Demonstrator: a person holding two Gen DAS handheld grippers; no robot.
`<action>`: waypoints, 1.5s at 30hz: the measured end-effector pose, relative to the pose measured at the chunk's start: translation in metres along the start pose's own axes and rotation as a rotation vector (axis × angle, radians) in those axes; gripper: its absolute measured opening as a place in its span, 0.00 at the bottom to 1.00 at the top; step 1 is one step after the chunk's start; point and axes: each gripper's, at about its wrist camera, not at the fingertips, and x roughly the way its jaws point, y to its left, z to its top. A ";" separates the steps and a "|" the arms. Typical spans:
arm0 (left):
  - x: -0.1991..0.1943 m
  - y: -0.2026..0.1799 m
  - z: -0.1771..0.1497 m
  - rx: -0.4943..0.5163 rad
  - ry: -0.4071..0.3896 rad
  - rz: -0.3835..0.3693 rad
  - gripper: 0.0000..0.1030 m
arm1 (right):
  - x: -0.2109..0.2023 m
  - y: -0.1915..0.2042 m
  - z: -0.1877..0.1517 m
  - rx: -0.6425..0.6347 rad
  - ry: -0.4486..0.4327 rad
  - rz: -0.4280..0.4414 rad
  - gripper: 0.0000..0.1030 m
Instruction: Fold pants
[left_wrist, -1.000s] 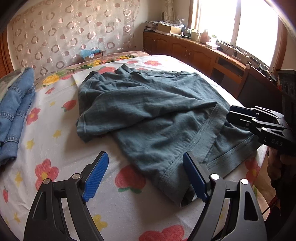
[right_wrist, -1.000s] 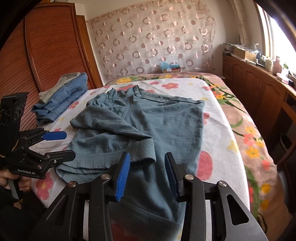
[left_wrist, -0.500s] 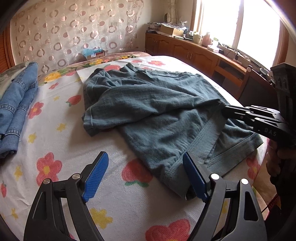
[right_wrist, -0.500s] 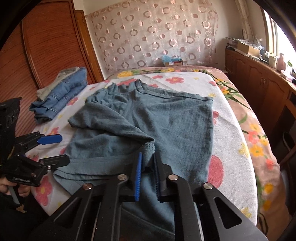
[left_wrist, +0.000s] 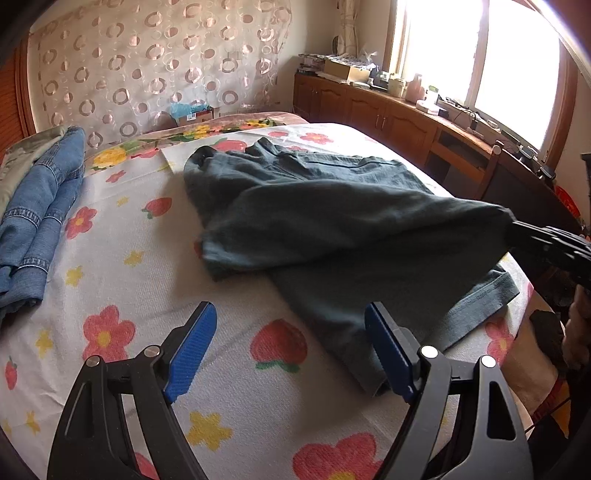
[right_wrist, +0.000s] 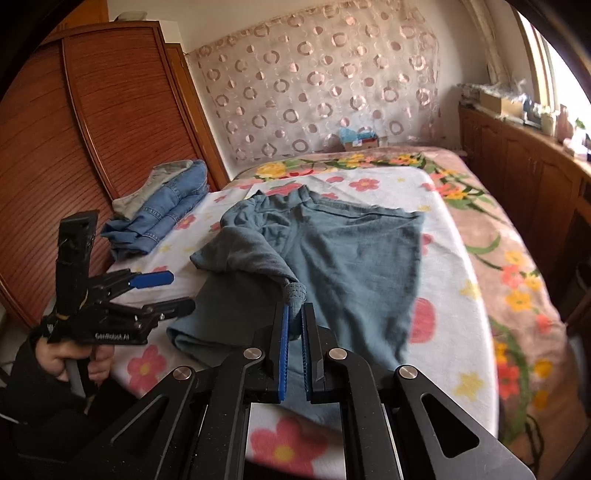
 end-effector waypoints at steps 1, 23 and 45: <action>0.000 -0.001 0.000 0.002 -0.001 -0.001 0.81 | -0.004 -0.003 -0.002 0.006 -0.004 -0.003 0.06; 0.002 -0.014 0.000 0.028 0.005 -0.014 0.81 | -0.015 -0.025 -0.030 0.078 0.115 -0.087 0.06; -0.030 0.030 0.008 -0.053 -0.081 0.052 0.81 | 0.044 0.020 0.022 -0.090 0.037 0.076 0.28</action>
